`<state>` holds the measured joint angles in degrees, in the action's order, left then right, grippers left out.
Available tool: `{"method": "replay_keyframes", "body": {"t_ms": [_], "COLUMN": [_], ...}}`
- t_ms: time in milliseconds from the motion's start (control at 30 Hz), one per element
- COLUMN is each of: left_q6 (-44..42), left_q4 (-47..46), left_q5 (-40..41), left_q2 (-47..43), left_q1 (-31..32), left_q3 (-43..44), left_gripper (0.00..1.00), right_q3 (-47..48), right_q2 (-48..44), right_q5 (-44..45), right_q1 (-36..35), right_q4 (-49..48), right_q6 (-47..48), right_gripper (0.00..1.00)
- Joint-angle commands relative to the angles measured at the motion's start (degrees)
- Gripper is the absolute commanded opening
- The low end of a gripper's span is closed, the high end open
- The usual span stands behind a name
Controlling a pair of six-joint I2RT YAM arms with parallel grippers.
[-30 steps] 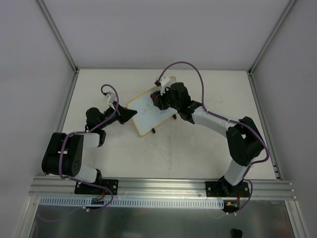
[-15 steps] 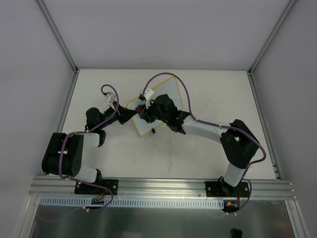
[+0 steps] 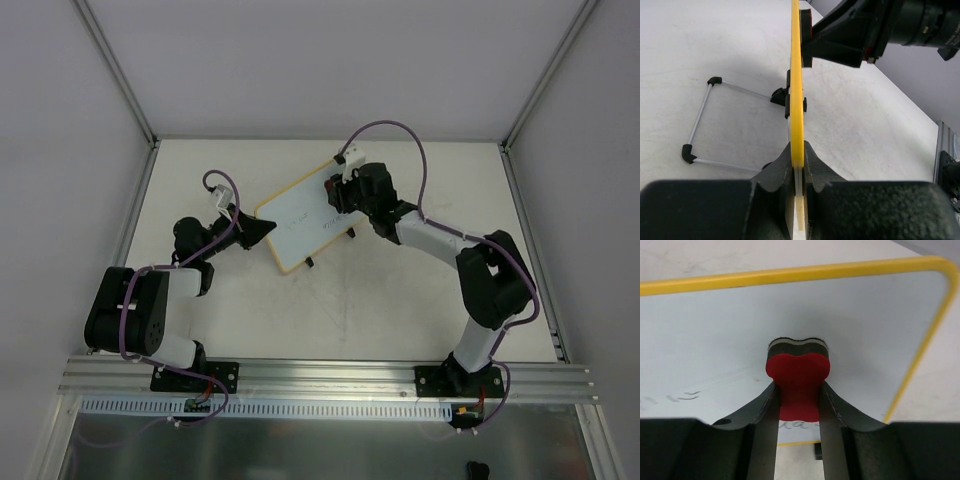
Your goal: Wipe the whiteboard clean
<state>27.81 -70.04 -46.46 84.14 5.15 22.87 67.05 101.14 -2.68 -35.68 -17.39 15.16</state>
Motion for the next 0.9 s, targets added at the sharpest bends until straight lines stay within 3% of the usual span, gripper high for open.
{"method": "replay_keyframes", "body": {"t_ms": [0, 167, 500, 867], "left_q6": [-1.1, -0.9, -0.7, 0.0], "left_q4": [-6.1, -6.1, -5.8, -6.3], "left_q5": [-4.3, -4.3, -4.7, -4.7], "left_q2": [-0.6, -0.3, 0.0, 0.9], "left_q1": [-0.1, -0.1, -0.2, -0.1], "left_q3": [0.2, 0.3, 0.5, 0.9], "left_gripper": [0.0, 0.0, 0.0, 0.0], "right_q3": [1.9, 3.6, 1.8, -0.3], "right_q2": [1.4, 2.8, 3.6, 5.8], "right_q5": [0.6, -2.1, 0.5, 1.4], "right_q1": [3.2, 3.6, -8.4, -14.4], "right_q4": [-2.8, -2.5, -3.8, -7.5], "right_q6": [-0.1, 0.6, 0.1, -5.1], "right_gripper": [0.0, 0.0, 0.0, 0.0]}}
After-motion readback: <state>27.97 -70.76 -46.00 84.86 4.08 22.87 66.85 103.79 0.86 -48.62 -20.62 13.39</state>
